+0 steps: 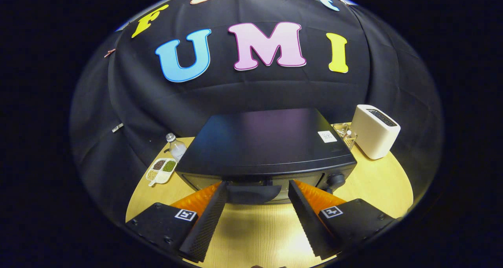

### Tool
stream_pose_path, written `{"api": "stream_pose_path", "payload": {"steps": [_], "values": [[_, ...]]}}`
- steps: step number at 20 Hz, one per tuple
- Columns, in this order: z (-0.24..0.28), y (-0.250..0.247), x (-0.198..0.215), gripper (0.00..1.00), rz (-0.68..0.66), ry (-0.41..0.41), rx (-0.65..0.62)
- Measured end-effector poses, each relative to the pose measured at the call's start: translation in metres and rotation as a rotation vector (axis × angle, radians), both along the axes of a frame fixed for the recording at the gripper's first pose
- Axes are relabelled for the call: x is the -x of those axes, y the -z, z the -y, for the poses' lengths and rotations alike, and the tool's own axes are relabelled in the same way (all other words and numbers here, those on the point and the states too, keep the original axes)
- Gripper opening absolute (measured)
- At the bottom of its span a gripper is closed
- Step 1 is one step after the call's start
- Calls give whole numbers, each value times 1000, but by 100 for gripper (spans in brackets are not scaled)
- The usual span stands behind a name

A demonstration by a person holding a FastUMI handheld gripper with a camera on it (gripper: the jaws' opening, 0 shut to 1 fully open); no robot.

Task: Open the toaster oven, put the food inside, and close the toaster oven door.

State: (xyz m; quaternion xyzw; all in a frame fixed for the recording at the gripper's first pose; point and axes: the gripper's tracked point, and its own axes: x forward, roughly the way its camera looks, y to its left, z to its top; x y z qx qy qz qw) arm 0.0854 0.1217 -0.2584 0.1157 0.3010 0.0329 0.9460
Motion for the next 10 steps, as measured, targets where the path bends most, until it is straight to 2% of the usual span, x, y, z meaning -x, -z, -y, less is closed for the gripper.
{"api": "stream_pose_path", "payload": {"steps": [10], "values": [[56, -121, 13, 98, 242, 24, 62]]}}
